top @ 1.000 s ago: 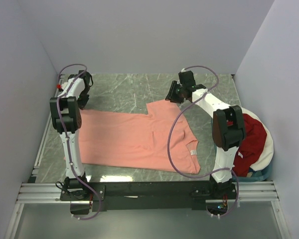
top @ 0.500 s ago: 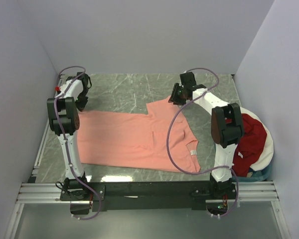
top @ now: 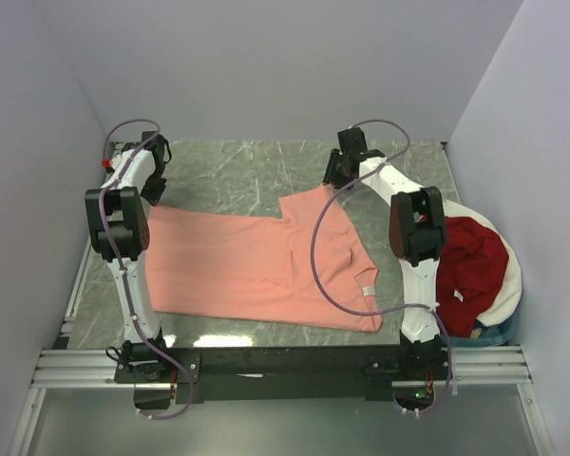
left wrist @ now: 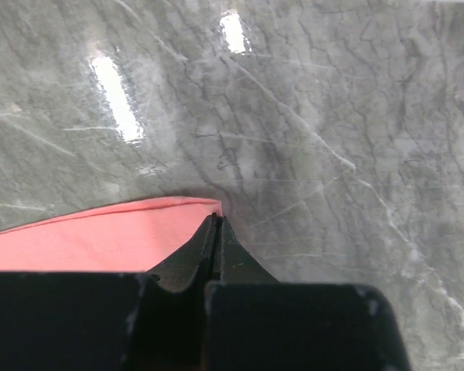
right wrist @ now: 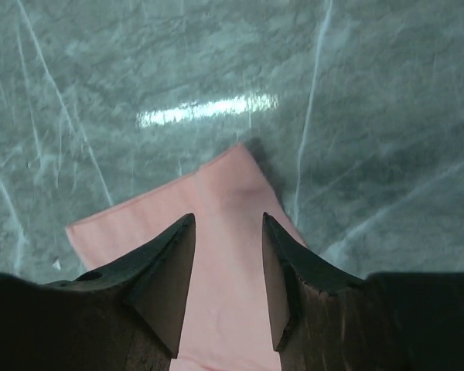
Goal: Fold and stack the t-shirts
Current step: Fold the tshirt
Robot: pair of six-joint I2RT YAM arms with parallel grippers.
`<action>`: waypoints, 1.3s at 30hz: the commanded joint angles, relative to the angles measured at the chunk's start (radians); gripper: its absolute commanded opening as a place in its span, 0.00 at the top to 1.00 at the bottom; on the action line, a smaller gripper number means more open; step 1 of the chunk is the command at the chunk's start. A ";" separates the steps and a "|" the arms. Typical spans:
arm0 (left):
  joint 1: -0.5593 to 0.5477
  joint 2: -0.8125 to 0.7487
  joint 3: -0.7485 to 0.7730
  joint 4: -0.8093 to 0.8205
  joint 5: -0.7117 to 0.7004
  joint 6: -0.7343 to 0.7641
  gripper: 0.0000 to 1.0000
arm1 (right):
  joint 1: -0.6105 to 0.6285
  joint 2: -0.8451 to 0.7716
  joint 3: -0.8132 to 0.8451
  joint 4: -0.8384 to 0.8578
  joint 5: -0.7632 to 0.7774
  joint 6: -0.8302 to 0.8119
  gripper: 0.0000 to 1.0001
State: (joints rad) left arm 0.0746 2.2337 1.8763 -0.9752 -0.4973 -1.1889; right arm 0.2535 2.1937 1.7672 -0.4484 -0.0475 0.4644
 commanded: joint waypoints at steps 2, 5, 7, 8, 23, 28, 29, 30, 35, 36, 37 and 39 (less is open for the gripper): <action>0.002 -0.062 -0.009 0.027 0.022 0.020 0.99 | -0.008 0.063 0.141 -0.059 0.074 -0.036 0.52; 0.004 -0.060 -0.016 0.035 0.028 0.021 0.99 | -0.008 0.112 0.207 -0.091 0.083 -0.033 0.52; 0.004 -0.062 -0.017 0.033 0.029 0.020 0.99 | -0.010 0.138 0.236 -0.107 0.086 -0.032 0.52; 0.004 -0.063 -0.019 0.036 0.031 0.021 0.99 | -0.008 0.141 0.239 -0.107 0.081 -0.029 0.52; 0.004 -0.056 -0.029 0.050 0.043 0.023 0.99 | 0.001 0.166 0.199 -0.104 0.031 -0.001 0.53; 0.004 -0.059 -0.042 0.059 0.051 0.020 0.99 | 0.000 0.172 0.181 -0.107 0.023 0.016 0.56; 0.004 -0.059 -0.043 0.064 0.051 0.018 0.99 | 0.001 0.173 0.181 -0.107 0.026 0.016 0.57; 0.004 -0.057 -0.043 0.064 0.054 0.020 0.99 | 0.000 0.173 0.179 -0.108 0.028 0.016 0.57; 0.004 -0.054 -0.037 0.066 0.059 0.022 0.99 | 0.000 0.161 0.176 -0.101 0.026 0.017 0.67; 0.004 -0.051 -0.032 0.066 0.059 0.022 0.99 | -0.003 0.161 0.187 -0.101 0.017 0.019 0.70; 0.004 -0.052 -0.031 0.066 0.057 0.022 0.99 | -0.002 0.164 0.195 -0.104 0.011 0.019 0.76; 0.004 -0.051 -0.022 0.070 0.059 0.026 0.99 | -0.003 0.161 0.215 -0.107 0.002 0.020 0.83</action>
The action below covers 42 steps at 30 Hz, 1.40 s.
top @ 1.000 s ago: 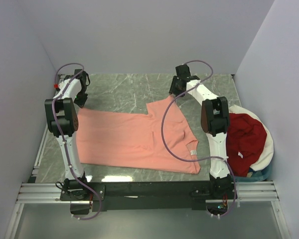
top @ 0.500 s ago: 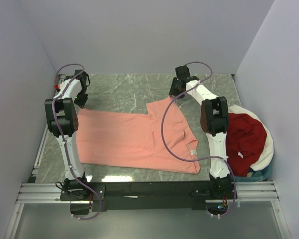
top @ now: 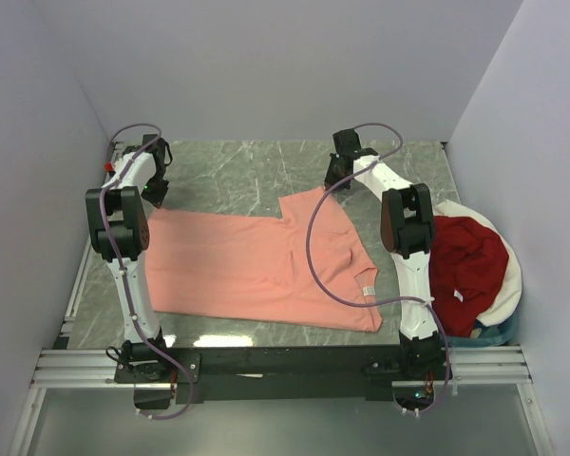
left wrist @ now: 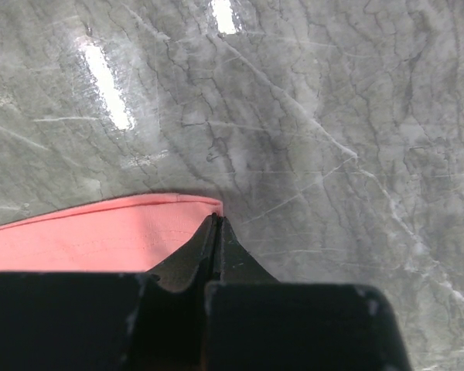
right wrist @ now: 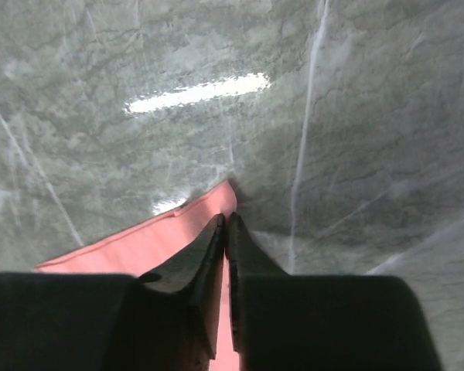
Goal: Fold and stack the t-shirts
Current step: Fold the tshirt
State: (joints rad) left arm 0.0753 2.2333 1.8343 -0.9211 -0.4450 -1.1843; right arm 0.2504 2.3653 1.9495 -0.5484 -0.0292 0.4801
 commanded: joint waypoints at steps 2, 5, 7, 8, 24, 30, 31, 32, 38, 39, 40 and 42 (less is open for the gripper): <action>0.004 -0.047 0.028 0.019 0.008 0.026 0.99 | -0.006 -0.012 0.048 -0.013 -0.021 0.006 0.97; 0.007 -0.047 0.045 0.030 0.012 0.032 0.99 | -0.017 -0.023 0.068 -0.007 -0.024 0.009 1.00; 0.012 -0.047 0.052 0.041 0.020 0.037 0.99 | -0.031 -0.031 0.081 -0.002 -0.021 0.009 1.00; 0.012 -0.047 0.065 0.044 0.022 0.038 0.99 | -0.034 -0.034 0.094 -0.002 -0.020 0.012 1.00; 0.014 -0.011 0.142 0.008 0.012 -0.044 0.84 | -0.091 -0.011 0.187 0.014 -0.061 0.014 1.00; 0.001 0.034 0.138 0.005 0.032 -0.080 0.71 | -0.091 -0.020 0.138 0.041 -0.066 0.009 1.00; 0.000 0.046 0.161 -0.016 0.031 -0.083 0.70 | -0.091 -0.018 0.138 0.041 -0.069 0.009 1.00; -0.002 0.063 0.169 -0.022 0.029 -0.084 0.69 | -0.091 -0.015 0.140 0.039 -0.071 0.008 1.00; -0.008 0.066 0.141 -0.038 0.012 -0.116 0.64 | -0.092 -0.008 0.143 0.048 -0.089 0.014 1.00; -0.008 0.066 0.137 -0.036 0.009 -0.120 0.62 | -0.092 -0.008 0.143 0.047 -0.090 0.014 1.00; -0.008 0.066 0.135 -0.036 0.008 -0.121 0.61 | -0.092 -0.009 0.143 0.050 -0.094 0.014 1.00; -0.009 0.075 0.141 -0.038 0.006 -0.121 0.57 | -0.092 -0.015 0.134 0.053 -0.095 0.015 1.00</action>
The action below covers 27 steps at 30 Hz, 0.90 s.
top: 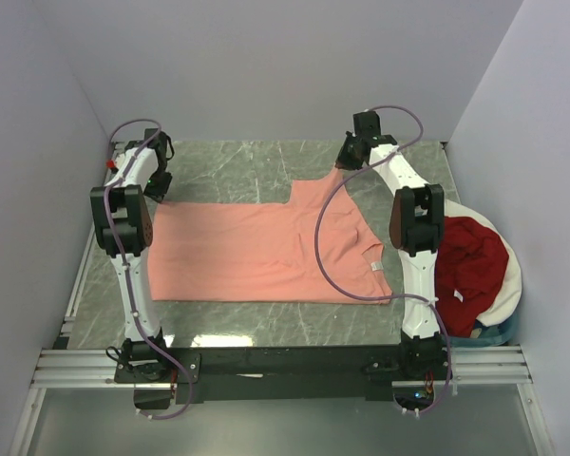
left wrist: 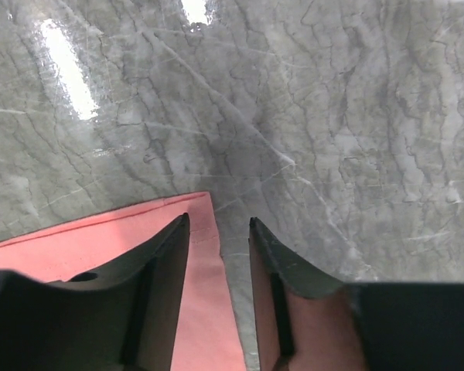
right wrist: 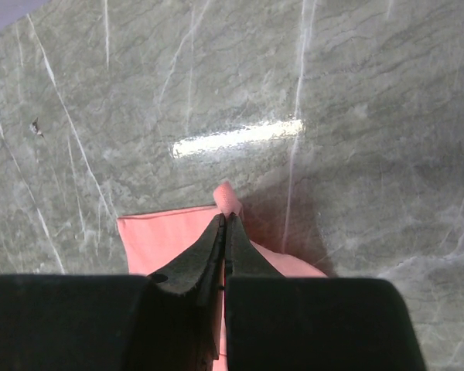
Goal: Fold and stack the t-shirts
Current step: Fold the tshirt
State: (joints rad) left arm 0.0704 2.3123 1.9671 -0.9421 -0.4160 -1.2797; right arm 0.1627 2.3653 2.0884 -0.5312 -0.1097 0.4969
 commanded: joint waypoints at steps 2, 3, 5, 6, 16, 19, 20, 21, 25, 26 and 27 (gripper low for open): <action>-0.004 0.015 0.027 -0.026 -0.026 -0.021 0.56 | -0.005 -0.020 -0.013 0.039 -0.018 -0.001 1.00; -0.004 0.024 0.033 -0.032 -0.026 -0.018 0.56 | -0.006 -0.021 -0.016 0.042 -0.019 -0.003 1.00; -0.006 0.042 0.047 -0.041 -0.027 -0.024 0.56 | -0.006 -0.021 -0.022 0.045 -0.019 -0.001 1.00; -0.007 0.050 0.049 -0.052 -0.032 -0.027 0.56 | -0.006 -0.023 -0.024 0.043 -0.022 0.002 1.00; -0.007 0.061 0.006 -0.049 -0.017 -0.035 0.86 | -0.005 -0.034 -0.047 0.051 -0.030 0.005 1.00; -0.007 0.049 0.001 -0.035 -0.010 -0.018 0.99 | -0.005 -0.040 -0.045 0.046 -0.036 0.006 1.00; -0.006 0.045 0.001 -0.035 -0.010 -0.015 0.99 | -0.005 -0.041 -0.045 0.046 -0.036 0.006 1.00; -0.006 0.042 0.004 -0.032 -0.010 -0.009 0.99 | -0.006 -0.044 -0.044 0.046 -0.036 0.005 1.00; 0.005 0.019 0.035 -0.023 -0.009 0.020 0.99 | -0.008 -0.073 -0.036 0.040 -0.024 0.000 1.00; 0.008 0.015 0.039 -0.011 -0.006 0.028 0.99 | -0.012 -0.081 -0.036 0.043 -0.021 0.003 1.00; 0.006 0.010 0.048 -0.004 -0.004 0.039 0.99 | -0.017 -0.089 -0.039 0.048 -0.022 0.008 1.00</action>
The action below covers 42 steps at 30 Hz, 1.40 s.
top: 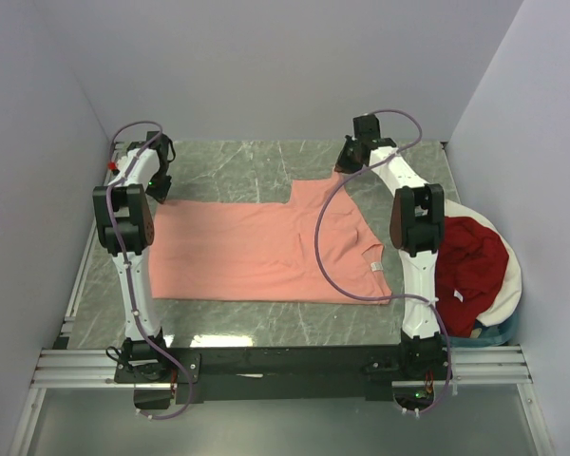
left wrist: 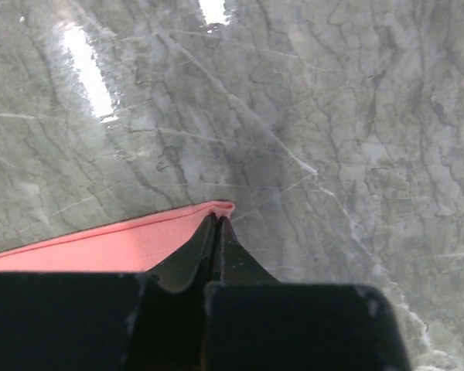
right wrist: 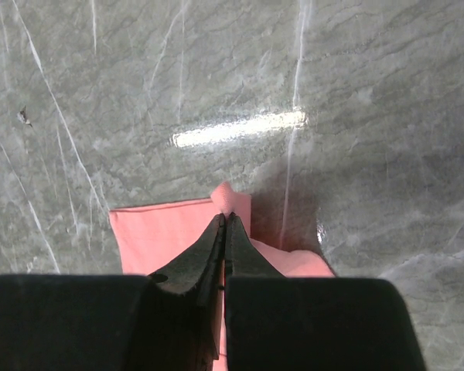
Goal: Fold and stack the t-shirts
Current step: Fold the tshirt
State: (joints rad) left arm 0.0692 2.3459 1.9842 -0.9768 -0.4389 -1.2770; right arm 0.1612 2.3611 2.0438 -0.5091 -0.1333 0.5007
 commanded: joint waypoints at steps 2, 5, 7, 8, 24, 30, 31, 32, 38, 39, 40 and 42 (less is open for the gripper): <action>0.015 -0.033 0.045 0.043 0.022 0.062 0.99 | -0.025 -0.106 -0.002 0.037 -0.003 0.013 1.00; 0.018 -0.036 0.074 0.049 0.022 0.091 0.99 | -0.029 -0.134 -0.008 0.041 -0.008 0.018 1.00; 0.024 -0.040 0.087 0.052 0.026 0.105 0.99 | -0.029 -0.157 -0.017 0.041 -0.005 0.015 1.00; 0.027 -0.042 0.088 0.058 0.031 0.111 0.99 | -0.029 -0.164 -0.022 0.044 -0.003 0.015 1.00; 0.049 -0.154 -0.024 0.170 0.121 0.192 0.99 | -0.028 -0.354 -0.247 0.081 0.023 0.009 1.00; 0.050 -0.260 -0.198 0.259 0.160 0.206 0.99 | -0.011 -0.494 -0.471 0.145 0.021 0.038 1.00; 0.050 -0.273 -0.237 0.266 0.163 0.206 0.99 | -0.006 -0.517 -0.505 0.164 0.023 0.050 1.00; 0.050 -0.295 -0.254 0.273 0.163 0.202 0.99 | 0.004 -0.558 -0.563 0.173 0.029 0.055 1.00; 0.053 -0.375 -0.376 0.277 0.160 0.183 0.99 | 0.052 -0.710 -0.761 0.224 0.069 0.105 1.00; 0.057 -0.385 -0.392 0.279 0.157 0.183 0.99 | 0.066 -0.726 -0.783 0.231 0.072 0.116 1.00; 0.058 -0.407 -0.421 0.279 0.158 0.180 0.99 | 0.070 -0.755 -0.804 0.239 0.070 0.122 1.00; 0.063 -0.433 -0.458 0.302 0.163 0.185 0.99 | 0.075 -0.786 -0.869 0.259 0.066 0.137 1.00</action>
State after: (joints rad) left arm 0.1211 1.9945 1.5623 -0.7128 -0.2832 -1.0931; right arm 0.2260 1.6474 1.2285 -0.3210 -0.0898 0.5995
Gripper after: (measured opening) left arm 0.013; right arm 0.009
